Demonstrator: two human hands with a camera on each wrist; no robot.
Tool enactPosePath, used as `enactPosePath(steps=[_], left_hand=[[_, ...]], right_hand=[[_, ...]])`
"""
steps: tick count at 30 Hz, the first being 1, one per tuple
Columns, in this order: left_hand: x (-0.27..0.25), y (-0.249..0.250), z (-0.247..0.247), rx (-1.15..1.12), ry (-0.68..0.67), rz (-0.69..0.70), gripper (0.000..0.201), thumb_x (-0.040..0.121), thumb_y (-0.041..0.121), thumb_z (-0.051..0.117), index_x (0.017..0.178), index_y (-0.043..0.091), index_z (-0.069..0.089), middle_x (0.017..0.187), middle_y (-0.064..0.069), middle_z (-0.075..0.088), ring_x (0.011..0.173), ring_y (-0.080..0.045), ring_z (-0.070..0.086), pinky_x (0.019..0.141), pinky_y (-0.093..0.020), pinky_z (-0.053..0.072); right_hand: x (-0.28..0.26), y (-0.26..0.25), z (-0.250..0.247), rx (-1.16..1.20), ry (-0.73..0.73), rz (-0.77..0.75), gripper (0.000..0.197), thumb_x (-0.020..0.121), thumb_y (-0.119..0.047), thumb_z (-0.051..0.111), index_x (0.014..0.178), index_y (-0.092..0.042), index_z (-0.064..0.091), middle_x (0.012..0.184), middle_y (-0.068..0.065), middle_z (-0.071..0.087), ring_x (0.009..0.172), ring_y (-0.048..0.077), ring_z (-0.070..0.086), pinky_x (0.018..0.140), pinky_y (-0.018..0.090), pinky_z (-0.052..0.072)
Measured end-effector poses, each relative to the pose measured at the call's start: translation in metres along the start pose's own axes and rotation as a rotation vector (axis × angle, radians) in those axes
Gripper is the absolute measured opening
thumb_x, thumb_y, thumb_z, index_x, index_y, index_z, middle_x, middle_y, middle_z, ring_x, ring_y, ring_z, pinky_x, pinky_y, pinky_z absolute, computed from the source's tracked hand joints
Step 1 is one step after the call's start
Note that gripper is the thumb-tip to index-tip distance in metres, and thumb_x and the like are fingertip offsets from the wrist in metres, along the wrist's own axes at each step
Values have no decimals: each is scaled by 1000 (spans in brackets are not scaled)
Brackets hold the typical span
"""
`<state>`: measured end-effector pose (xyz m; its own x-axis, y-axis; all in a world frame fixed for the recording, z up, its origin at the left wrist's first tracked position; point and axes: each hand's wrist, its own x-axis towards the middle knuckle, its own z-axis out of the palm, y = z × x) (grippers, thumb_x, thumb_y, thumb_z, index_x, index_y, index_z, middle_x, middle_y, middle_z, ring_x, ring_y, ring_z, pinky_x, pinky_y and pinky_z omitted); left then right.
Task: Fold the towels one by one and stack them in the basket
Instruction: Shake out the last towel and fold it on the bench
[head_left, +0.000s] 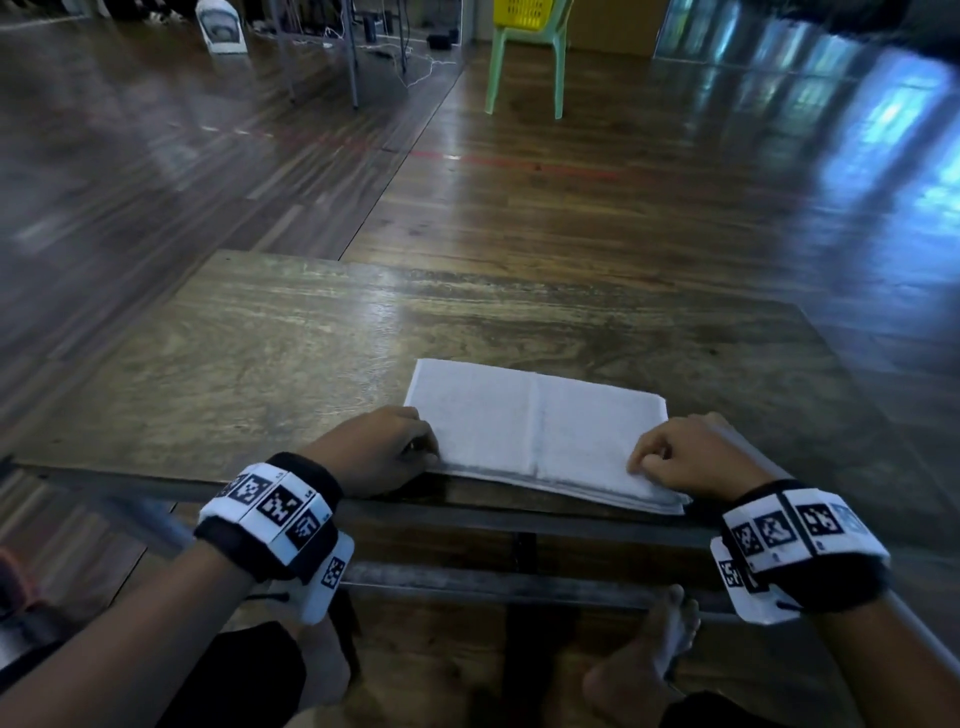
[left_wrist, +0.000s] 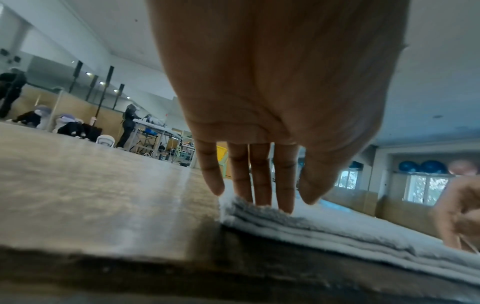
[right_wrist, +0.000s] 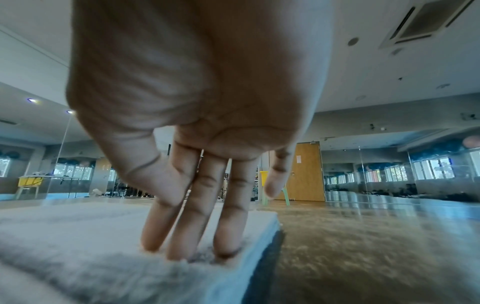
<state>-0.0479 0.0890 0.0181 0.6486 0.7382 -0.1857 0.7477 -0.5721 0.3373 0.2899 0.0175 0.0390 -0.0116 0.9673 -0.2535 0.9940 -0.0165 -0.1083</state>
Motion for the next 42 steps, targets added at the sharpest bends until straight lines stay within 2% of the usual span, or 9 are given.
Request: enactPosePath(steps=[7, 14, 22, 26, 28, 32, 35, 37, 42], left_hand=[[-9, -5, 5, -19, 161, -180, 19, 91, 31, 52, 104, 22, 60, 105, 2, 56, 96, -20, 55, 84, -35, 42], [0, -12, 1, -57, 88, -410, 25, 86, 39, 56, 97, 16, 58, 102, -4, 62, 92, -25, 58, 77, -35, 48], [8, 1, 0, 74, 67, -554, 29, 84, 46, 57, 81, 18, 51, 85, -5, 58, 88, -28, 61, 71, -34, 41], [7, 4, -4, 11, 26, -583, 29, 81, 41, 59, 73, 13, 58, 81, -3, 58, 79, -29, 62, 72, -37, 47], [6, 4, -4, -55, 2, -594, 31, 77, 40, 60, 60, 18, 48, 81, -2, 58, 79, -28, 62, 70, -35, 48], [6, -6, -3, -219, -18, -592, 35, 72, 39, 63, 69, 6, 54, 81, -10, 58, 82, -29, 62, 72, -43, 53], [2, -14, -9, -336, 81, -553, 42, 73, 38, 65, 50, 16, 37, 51, -4, 41, 51, -20, 45, 48, -29, 32], [-3, -15, -18, -376, 240, -526, 38, 74, 37, 65, 54, 18, 39, 53, 3, 42, 51, -16, 42, 49, -27, 29], [-22, -2, -34, -412, 695, -406, 16, 73, 27, 62, 80, 21, 48, 70, 7, 57, 66, -15, 55, 60, -33, 45]], right_hand=[[42, -35, -23, 86, 50, -17, 15, 88, -32, 50, 86, -36, 64, 94, -6, 68, 95, 16, 62, 98, 40, 41], [108, -111, -35, 219, 0, -155, 18, 93, -33, 48, 105, -30, 60, 114, -3, 64, 110, 22, 57, 105, 47, 35], [154, -172, -26, -122, -212, -192, 46, 97, -24, 43, 142, -19, 35, 148, 5, 37, 134, 27, 36, 111, 50, 21], [168, -186, -16, -219, -225, -251, 41, 95, -14, 46, 136, -10, 43, 137, 12, 48, 122, 31, 49, 96, 42, 40], [169, -190, -11, -222, -193, -251, 34, 94, -13, 47, 127, -9, 51, 129, 12, 54, 116, 30, 52, 98, 44, 37], [169, -190, -9, -188, -122, -249, 11, 90, -15, 48, 91, -16, 59, 100, 7, 61, 99, 29, 56, 98, 47, 32], [166, -185, -16, -14, -63, -270, 2, 88, -21, 52, 89, -20, 54, 90, -3, 54, 93, 22, 52, 103, 49, 27], [163, -181, -23, 189, 16, -297, 8, 85, -23, 56, 93, -22, 55, 90, -4, 54, 89, 18, 51, 99, 47, 32], [141, -162, -52, 561, 225, -341, 16, 82, -15, 57, 72, -21, 46, 66, -6, 45, 63, 15, 41, 64, 31, 34]])
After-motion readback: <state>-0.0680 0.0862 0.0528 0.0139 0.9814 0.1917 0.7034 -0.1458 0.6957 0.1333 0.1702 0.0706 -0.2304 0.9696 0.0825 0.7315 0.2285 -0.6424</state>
